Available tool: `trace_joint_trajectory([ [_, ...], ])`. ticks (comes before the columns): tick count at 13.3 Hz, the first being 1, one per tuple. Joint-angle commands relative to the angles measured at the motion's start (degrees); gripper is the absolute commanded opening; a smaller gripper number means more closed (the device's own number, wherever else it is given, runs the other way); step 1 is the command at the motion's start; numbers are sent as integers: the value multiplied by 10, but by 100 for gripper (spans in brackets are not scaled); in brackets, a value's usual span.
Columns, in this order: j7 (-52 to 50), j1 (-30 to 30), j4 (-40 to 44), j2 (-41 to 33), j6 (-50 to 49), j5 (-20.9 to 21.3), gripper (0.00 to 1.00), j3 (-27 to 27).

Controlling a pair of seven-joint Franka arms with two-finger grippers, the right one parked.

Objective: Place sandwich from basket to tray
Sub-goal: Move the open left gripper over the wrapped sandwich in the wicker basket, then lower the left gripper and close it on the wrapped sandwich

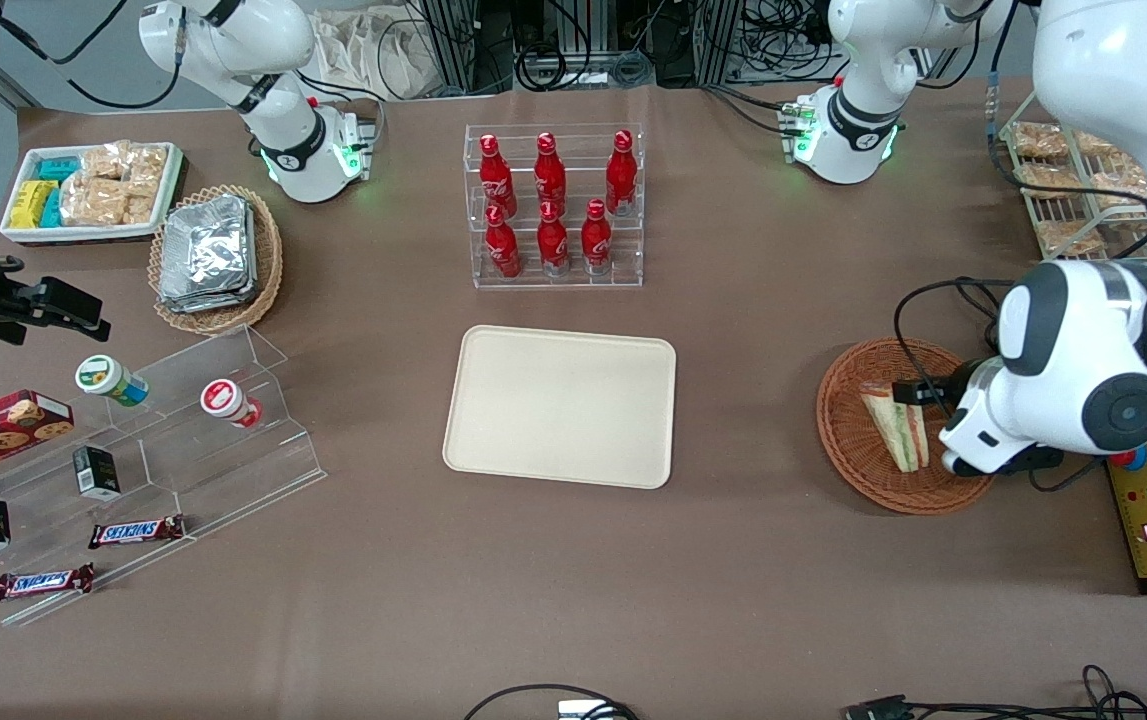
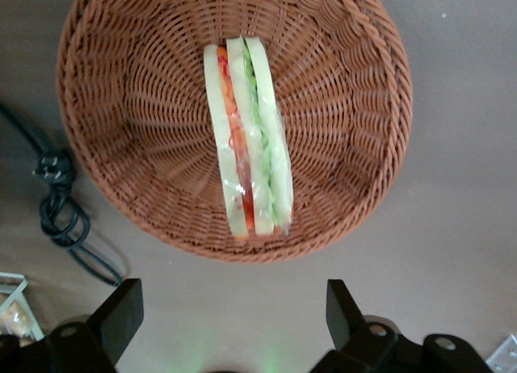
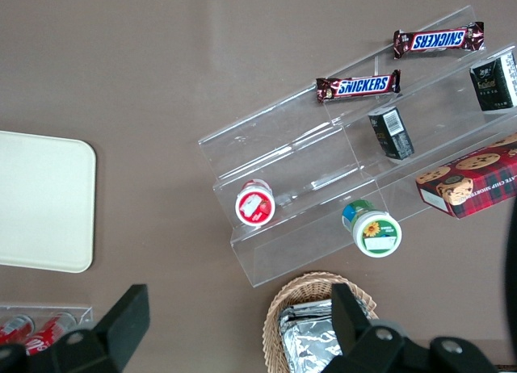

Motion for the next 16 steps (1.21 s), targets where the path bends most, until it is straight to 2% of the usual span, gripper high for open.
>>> trace_joint_trajectory([
  [1, -8, -1, 7, 27, 29, 2, 100, 0],
  [7, -8, 0, 4, 79, 93, 1, 100, 0],
  [11, -8, 1, -33, 91, 151, -4, 100, 0],
  [15, -9, 1, -34, 108, 156, -6, 100, 1],
  [16, -9, 1, -34, 108, 156, -6, 97, 0],
])
